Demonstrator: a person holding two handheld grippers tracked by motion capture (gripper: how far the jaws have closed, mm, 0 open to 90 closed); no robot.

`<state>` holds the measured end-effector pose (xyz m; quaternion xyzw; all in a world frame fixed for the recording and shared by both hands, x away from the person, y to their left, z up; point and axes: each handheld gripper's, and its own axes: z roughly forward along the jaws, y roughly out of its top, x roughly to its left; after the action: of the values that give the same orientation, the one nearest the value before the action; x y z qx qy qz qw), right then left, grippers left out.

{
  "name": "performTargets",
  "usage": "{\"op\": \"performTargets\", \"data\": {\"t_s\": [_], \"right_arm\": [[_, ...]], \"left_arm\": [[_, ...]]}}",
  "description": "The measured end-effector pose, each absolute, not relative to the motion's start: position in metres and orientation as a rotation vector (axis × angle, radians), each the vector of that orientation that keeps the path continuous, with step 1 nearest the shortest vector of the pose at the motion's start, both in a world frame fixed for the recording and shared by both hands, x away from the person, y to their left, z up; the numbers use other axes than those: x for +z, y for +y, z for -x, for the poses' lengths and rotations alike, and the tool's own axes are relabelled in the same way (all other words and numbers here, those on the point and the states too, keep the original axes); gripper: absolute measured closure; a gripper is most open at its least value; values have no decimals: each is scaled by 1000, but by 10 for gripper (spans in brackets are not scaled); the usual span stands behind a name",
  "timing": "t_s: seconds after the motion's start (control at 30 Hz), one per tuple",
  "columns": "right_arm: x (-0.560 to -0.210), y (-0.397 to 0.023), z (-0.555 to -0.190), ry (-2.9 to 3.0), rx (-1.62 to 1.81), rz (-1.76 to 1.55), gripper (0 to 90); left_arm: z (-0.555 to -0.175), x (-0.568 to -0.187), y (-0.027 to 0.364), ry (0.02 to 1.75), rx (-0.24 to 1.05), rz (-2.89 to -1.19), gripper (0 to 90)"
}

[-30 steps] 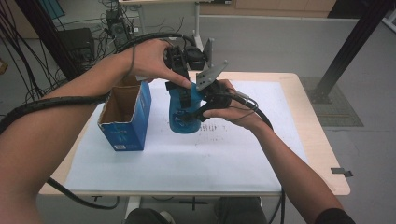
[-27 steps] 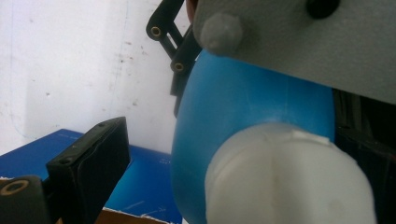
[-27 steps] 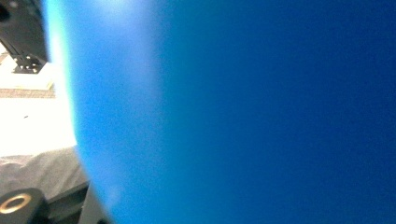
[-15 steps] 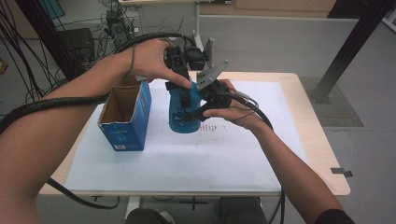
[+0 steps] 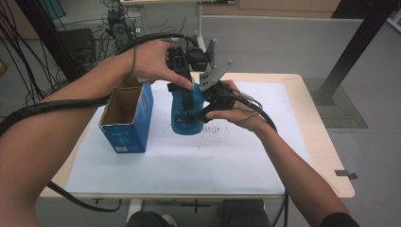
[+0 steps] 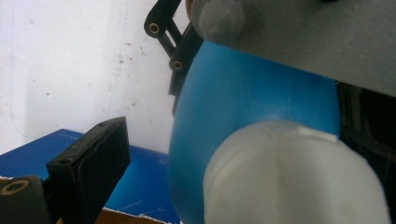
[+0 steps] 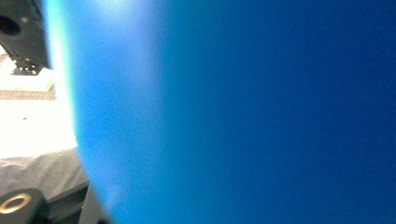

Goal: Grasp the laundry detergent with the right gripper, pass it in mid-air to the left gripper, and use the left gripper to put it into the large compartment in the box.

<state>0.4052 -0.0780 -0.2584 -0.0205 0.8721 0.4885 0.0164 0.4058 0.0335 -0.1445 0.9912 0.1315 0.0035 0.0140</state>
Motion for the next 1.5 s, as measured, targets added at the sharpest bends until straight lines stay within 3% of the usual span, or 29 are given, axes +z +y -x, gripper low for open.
{"op": "performTargets", "data": {"t_s": [1.5], "right_arm": [[-257,-80,-405,2709,1519,57,438]], "left_arm": [[-406,-143,31,388,25,-3089,67]]}}
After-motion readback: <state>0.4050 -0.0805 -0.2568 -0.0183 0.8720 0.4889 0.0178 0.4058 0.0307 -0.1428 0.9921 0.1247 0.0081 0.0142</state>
